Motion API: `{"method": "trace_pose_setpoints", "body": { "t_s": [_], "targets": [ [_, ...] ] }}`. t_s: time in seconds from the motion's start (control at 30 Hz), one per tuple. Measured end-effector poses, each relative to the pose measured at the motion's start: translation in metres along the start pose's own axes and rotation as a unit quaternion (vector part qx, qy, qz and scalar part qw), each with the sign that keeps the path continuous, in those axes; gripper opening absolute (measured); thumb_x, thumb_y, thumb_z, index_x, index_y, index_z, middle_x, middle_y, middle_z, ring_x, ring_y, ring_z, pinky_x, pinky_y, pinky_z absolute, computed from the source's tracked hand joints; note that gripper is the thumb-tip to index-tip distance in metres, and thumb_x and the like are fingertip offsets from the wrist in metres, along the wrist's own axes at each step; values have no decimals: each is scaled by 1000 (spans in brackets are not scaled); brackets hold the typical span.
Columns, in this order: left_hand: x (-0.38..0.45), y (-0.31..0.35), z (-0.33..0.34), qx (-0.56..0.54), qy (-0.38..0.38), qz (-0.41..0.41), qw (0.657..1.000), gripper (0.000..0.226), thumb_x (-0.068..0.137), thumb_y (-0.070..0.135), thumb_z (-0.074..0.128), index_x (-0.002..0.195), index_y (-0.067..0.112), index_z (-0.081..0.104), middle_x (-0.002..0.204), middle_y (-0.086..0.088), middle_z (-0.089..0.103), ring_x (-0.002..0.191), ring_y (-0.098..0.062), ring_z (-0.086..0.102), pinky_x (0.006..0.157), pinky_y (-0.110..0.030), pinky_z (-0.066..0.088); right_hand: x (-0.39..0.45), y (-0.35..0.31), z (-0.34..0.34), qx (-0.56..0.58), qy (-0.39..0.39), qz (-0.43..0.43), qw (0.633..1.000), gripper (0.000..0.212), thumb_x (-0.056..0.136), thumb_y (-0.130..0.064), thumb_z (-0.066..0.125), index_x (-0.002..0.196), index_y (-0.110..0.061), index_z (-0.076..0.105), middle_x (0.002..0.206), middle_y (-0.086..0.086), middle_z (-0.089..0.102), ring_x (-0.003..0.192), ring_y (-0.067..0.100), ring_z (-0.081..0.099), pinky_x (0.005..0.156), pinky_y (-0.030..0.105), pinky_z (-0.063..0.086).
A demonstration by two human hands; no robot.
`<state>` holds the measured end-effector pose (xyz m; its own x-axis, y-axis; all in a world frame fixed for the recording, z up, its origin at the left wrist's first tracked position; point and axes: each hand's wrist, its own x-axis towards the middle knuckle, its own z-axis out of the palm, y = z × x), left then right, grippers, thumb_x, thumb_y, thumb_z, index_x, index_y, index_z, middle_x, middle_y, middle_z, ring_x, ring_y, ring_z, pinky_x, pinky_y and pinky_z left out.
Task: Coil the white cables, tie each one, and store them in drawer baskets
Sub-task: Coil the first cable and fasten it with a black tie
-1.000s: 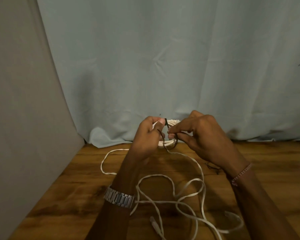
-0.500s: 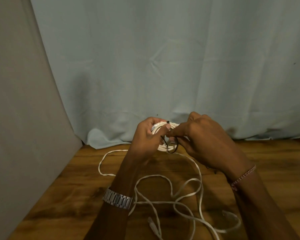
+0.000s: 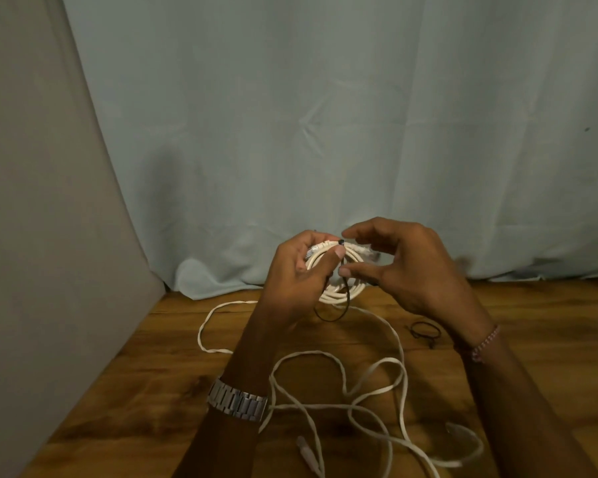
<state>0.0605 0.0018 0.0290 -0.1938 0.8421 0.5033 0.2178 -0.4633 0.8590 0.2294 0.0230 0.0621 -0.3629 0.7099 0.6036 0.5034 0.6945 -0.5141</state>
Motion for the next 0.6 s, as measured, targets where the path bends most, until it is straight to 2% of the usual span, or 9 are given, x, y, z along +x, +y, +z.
{"method": "trace_pose_setpoints", "body": {
  "t_s": [0.07, 0.23, 0.33, 0.43, 0.53, 0.6],
  "targets": [
    [0, 0, 0, -5, -7, 2, 1000, 14, 94, 20, 69, 106, 12, 70, 82, -1, 73, 66, -6, 66, 59, -20, 50, 1, 3, 3, 27, -6, 4, 1000, 49, 69, -31, 92, 114, -28, 74, 107, -11, 75, 101, 2, 69, 91, 24, 57],
    [-3, 2, 3, 13, -35, 14, 999, 15, 94, 17, 69, 107, 10, 70, 85, -2, 74, 75, -13, 72, 65, -23, 55, 2, 7, 7, -21, 29, 0, 999, 35, 73, -21, 89, 103, -22, 73, 81, -12, 70, 79, 0, 67, 67, 12, 52],
    [-3, 1, 4, 58, -52, 47, 996, 20, 91, 24, 71, 108, 13, 71, 96, -3, 73, 88, -16, 72, 73, -26, 58, 1, 8, 13, -57, 34, -11, 998, 31, 77, -16, 84, 101, -19, 66, 79, -7, 65, 74, 9, 63, 60, 16, 51],
    [-2, 1, 0, 62, -48, 46, 996, 19, 91, 23, 72, 109, 14, 73, 103, -3, 71, 94, -18, 70, 82, -30, 58, -1, 7, 20, -71, 61, -32, 995, 30, 79, -21, 82, 100, -19, 61, 79, -1, 68, 70, 15, 64, 62, 36, 57],
    [-2, 3, -3, 39, -62, 42, 996, 17, 91, 17, 72, 107, 14, 75, 104, -5, 73, 96, -19, 71, 86, -36, 59, -3, 7, 29, -105, 84, -44, 990, 28, 84, -25, 77, 101, -18, 56, 72, 3, 67, 63, 22, 60, 56, 33, 48],
    [-2, 5, -3, 31, -76, 40, 996, 17, 91, 13, 72, 107, 12, 75, 106, -7, 73, 96, -20, 72, 88, -39, 59, -4, 9, 34, -128, 91, -35, 987, 26, 85, -21, 71, 104, -18, 54, 70, 5, 65, 60, 24, 55, 56, 31, 39]
  ]
}}
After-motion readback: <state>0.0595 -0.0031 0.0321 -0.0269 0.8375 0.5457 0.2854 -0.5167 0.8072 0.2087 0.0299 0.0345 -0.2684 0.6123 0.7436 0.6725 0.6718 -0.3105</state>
